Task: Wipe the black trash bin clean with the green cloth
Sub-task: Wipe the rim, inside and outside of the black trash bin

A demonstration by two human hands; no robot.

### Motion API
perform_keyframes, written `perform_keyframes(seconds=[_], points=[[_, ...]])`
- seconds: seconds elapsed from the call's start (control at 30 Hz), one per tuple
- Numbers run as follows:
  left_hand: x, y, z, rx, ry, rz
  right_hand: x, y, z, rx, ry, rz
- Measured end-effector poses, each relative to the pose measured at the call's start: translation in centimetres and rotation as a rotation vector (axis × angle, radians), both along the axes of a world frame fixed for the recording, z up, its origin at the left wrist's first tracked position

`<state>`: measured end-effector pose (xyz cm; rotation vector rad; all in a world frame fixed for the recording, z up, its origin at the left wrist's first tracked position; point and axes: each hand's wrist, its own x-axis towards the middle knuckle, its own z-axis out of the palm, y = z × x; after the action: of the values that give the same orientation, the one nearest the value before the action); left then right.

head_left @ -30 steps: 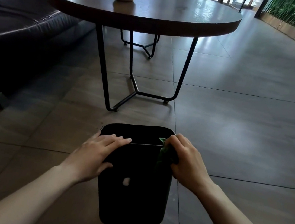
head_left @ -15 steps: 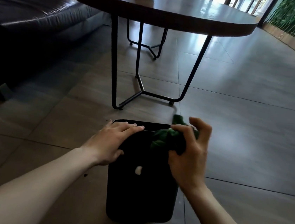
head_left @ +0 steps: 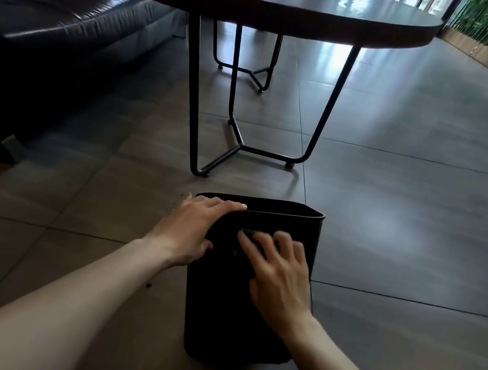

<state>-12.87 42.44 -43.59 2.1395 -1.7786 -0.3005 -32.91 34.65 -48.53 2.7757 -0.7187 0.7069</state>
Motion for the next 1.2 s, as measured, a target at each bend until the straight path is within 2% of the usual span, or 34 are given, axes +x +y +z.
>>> perform_keyframes(seconds=[0.1,0.17,0.23,0.3,0.43,0.53,0.67,0.73,0.87,0.93,1.0,1.13,1.2], points=[[0.0,-0.3,-0.2,-0.004,0.024,0.006,1.6,-1.6,1.9,0.125,-0.285,-0.118],[0.1,-0.5,-0.2,-0.004,0.031,0.004,2.1,-1.8,1.9,0.171,-0.363,-0.101],[0.2,-0.8,-0.2,-0.007,0.035,0.009,1.6,-1.1,0.2,0.185,-0.288,0.024],[0.3,-1.1,-0.2,-0.008,0.044,0.024,0.5,0.2,-2.3,0.185,-0.110,0.147],[0.6,-1.5,-0.4,0.006,0.049,0.034,-2.2,1.5,-6.3,0.010,0.283,0.251],[0.7,-1.6,-0.4,0.015,0.056,0.038,-4.0,1.1,-8.3,-0.159,0.326,0.421],[0.8,-1.7,-0.4,0.011,0.073,0.039,-4.3,-0.3,-7.9,-0.233,0.351,0.570],[0.8,-1.8,-0.6,0.002,0.087,0.037,-3.1,-1.8,-6.0,-0.210,0.230,0.512],[0.8,-2.2,-0.6,0.001,0.085,0.018,0.9,-4.8,-1.7,0.073,-0.282,0.135],[0.9,-2.3,-0.5,0.002,0.079,0.019,1.9,-4.8,-1.1,0.133,-0.321,0.103],[0.9,-2.5,-0.5,0.002,0.087,0.015,1.4,-3.6,-2.7,0.059,-0.186,0.212],[1.2,-2.6,-0.5,0.009,0.091,0.006,-2.6,-0.2,-8.4,-0.196,0.341,0.530],[1.3,-2.6,-0.5,0.011,0.099,0.007,-4.2,0.8,-10.3,-0.238,0.518,0.638]])
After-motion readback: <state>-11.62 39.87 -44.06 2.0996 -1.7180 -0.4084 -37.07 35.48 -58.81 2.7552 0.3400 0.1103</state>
